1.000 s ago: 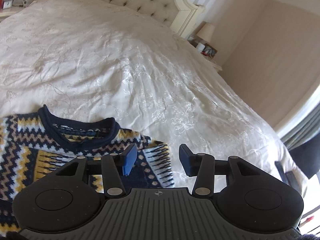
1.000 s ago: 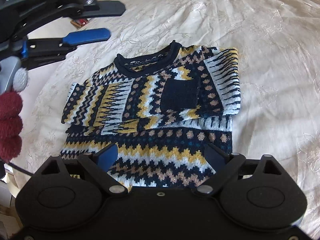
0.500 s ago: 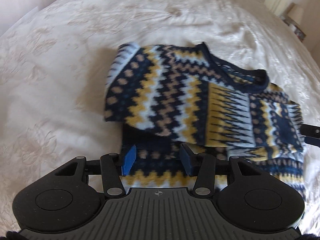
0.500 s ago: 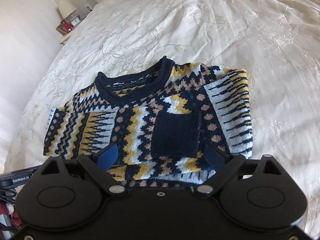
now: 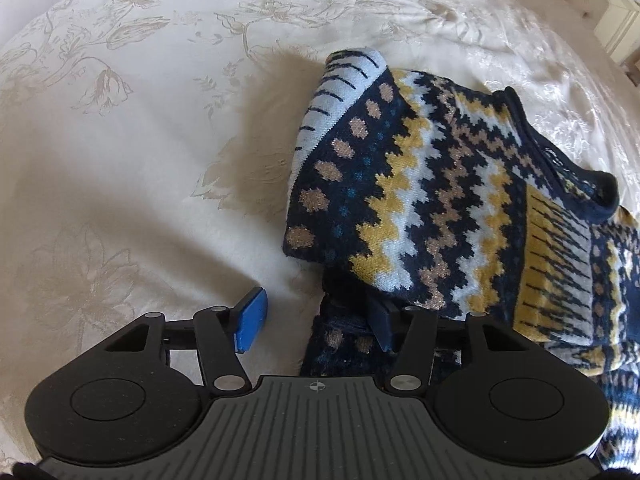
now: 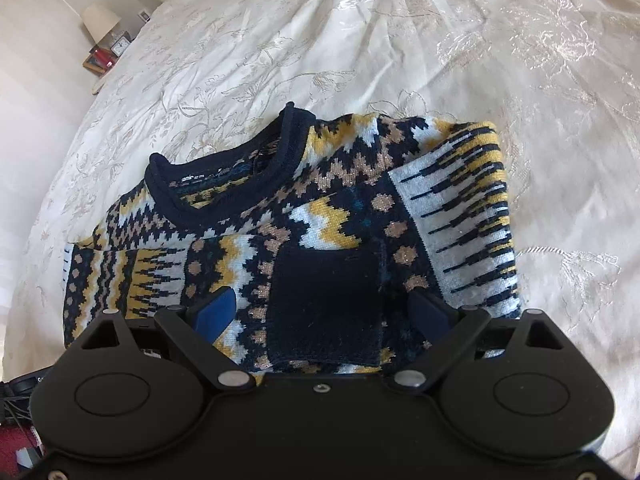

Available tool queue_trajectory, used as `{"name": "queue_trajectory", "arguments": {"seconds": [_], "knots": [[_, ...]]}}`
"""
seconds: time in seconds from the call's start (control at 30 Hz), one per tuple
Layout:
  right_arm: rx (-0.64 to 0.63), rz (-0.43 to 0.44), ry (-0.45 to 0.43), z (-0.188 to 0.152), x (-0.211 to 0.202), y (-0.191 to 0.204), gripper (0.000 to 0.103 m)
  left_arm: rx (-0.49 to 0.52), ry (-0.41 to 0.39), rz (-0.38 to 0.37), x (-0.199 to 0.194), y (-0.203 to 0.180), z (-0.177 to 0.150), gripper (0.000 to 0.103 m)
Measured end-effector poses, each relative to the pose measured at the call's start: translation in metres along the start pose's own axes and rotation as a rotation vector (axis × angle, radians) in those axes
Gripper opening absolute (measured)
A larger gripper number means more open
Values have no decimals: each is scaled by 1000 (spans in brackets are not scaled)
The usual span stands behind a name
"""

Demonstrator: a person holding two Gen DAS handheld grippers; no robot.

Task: Fold small clothes
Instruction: 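Lift the sleeve with the left gripper and lay it across the body, then pinch the folded sleeve with the right gripper while the left gripper holds its cuff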

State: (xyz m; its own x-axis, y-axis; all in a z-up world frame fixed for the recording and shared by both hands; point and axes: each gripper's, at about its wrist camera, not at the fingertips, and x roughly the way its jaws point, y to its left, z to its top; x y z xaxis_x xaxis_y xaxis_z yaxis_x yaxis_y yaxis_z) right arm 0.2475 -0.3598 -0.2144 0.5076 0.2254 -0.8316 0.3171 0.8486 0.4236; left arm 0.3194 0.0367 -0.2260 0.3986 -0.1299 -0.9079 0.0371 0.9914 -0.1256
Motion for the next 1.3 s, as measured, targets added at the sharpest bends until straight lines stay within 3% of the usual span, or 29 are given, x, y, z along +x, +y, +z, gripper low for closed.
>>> {"name": "queue_trajectory", "arguments": {"seconds": [0.07, 0.13, 0.17, 0.2, 0.4, 0.47, 0.57, 0.8, 1.07, 1.3], "knots": [[18, 6, 8, 0, 4, -4, 82, 18, -2, 2, 0, -1, 0, 55], [25, -18, 21, 1, 7, -5, 47, 23, -5, -2, 0, 0, -1, 56], [22, -43, 25, 2, 7, -4, 35, 22, -6, -5, -1, 1, -1, 56], [14, -48, 22, 2, 5, -2, 14, 21, -6, -8, -1, 2, -2, 56], [-96, 94, -122, 12, -70, 23, 13, 25, 0, -10, 0, 1, 1, 56], [-91, 42, -149, 14, -82, 14, 12, 25, -4, -8, 0, 0, 0, 56], [-31, -80, -103, 18, -67, -18, 13, 29, -7, -6, 0, 0, 0, 56], [-9, -104, -50, 14, -38, -36, 17, 61, 10, 2, -15, -4, 5, 55], [-39, -168, -25, 0, -30, -39, 25, 182, -103, -64, -58, -25, 12, 55], [-65, -215, -21, -3, -24, -38, 49, 133, -126, -9, -20, -32, 42, 56]]}}
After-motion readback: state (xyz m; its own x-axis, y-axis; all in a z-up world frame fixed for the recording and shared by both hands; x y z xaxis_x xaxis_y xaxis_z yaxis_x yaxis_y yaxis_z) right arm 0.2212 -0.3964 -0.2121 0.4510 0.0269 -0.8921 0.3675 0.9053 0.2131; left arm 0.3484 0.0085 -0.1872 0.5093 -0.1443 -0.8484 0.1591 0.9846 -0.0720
